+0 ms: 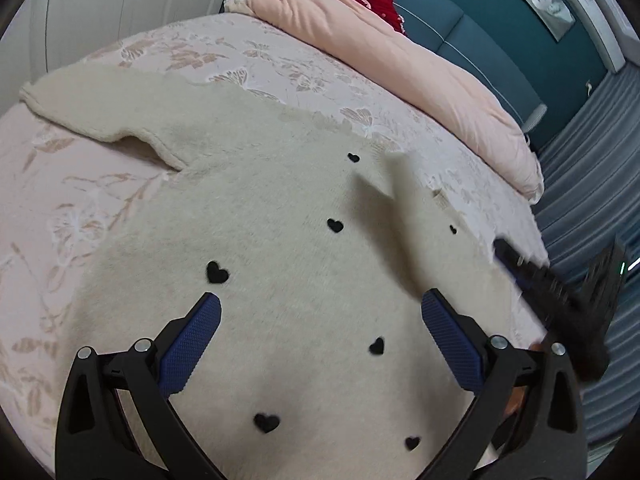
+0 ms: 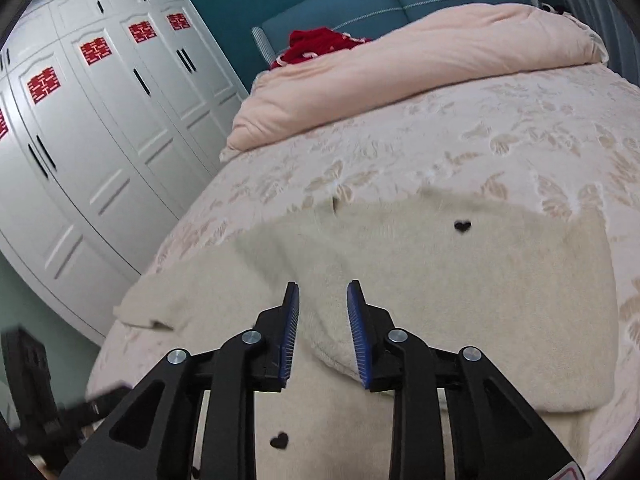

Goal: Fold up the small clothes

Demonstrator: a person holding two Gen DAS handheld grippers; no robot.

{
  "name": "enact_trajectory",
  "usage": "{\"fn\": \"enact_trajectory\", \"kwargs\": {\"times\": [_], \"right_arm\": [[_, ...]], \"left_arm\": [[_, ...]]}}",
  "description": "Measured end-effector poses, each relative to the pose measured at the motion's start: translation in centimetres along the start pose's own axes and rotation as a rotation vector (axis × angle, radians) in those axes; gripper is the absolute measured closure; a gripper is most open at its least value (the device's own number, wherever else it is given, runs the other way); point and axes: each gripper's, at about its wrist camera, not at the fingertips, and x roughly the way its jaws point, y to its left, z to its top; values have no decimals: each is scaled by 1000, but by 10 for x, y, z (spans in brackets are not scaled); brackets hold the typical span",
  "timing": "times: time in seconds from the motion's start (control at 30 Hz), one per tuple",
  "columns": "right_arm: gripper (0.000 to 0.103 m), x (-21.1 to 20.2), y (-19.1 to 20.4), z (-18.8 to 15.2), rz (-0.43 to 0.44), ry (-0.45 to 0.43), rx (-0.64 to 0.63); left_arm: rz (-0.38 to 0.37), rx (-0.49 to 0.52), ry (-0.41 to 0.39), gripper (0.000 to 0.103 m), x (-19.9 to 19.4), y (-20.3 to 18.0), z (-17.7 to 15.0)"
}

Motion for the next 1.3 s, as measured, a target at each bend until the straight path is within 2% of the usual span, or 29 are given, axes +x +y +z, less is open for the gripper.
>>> {"fn": "enact_trajectory", "kwargs": {"times": [0.07, 0.13, 0.2, 0.3, 0.33, 0.37, 0.43, 0.47, 0.5, 0.53, 0.57, 0.6, 0.63, 0.67, 0.77, 0.83, 0.87, 0.97, 1.0, 1.1, 1.17, 1.27, 1.3], "right_arm": [[63, -10, -19, -26, -38, 11, 59], [61, -22, -38, -51, -80, 21, 119], [58, -35, -62, -68, -129, 33, 168], [52, -52, -98, -80, -167, 20, 270], [47, -56, -109, -83, -166, 8, 309], [46, -57, -119, -83, -168, 4, 341], [46, -53, -133, -80, -159, 3, 388], [46, -51, -139, -79, -146, 0, 414], [46, -48, -144, -76, -129, -7, 442], [46, -44, -148, -72, -122, -14, 469], [47, -40, -153, -69, -118, -26, 495], [52, -36, -154, -65, -115, -36, 513], [80, -33, -155, -60, -114, -42, 525], [94, -30, -152, -53, -104, -43, 526], [95, -51, -120, -29, 1, -164, 441], [96, -55, -102, -23, 2, -195, 344], [96, -41, -104, -28, -34, -146, 321], [97, 11, -134, -58, -157, 80, 385], [97, 9, -133, -61, -147, 59, 382], [93, -8, -112, -53, -178, 46, 306], [89, -23, -99, -52, -257, 40, 260], [89, -56, -75, -50, -373, -74, 181], [89, -58, -68, -44, -378, -89, 146]], "left_arm": [[-32, -43, 30, 5, 26, -3, 19], [-60, -59, 75, 5, 58, -13, 35], [-35, -72, 130, 5, 95, -20, 44], [-26, -219, 200, 6, 140, -11, 46], [-30, -271, 193, 6, 147, -9, 46], [-17, -293, 171, 11, 149, -9, 47], [-44, -256, 154, 46, 154, -22, 54], [-43, -223, 167, 71, 157, -29, 58], [-28, -202, 164, 89, 158, -34, 61], [-25, -184, 151, 91, 157, -37, 66], [-61, -165, 138, 95, 155, -40, 72], [-80, -146, 119, 96, 150, -45, 78], [-91, -126, 85, 96, 142, -50, 85], [-114, -104, 47, 96, 129, -52, 93], [-162, -35, -75, 96, 89, -55, 109], [-126, 0, -121, 96, 79, -45, 111], [-81, 10, -110, 96, 87, -36, 109], [61, -1, 38, 96, 136, 2, 87], [84, -3, 68, 96, 146, 11, 77], [85, 38, 25, 95, 146, 17, 60], [84, 28, 22, 94, 148, 18, 60], [70, 13, 30, 93, 153, 22, 61], [69, 21, 30, 93, 154, 22, 61]]}}
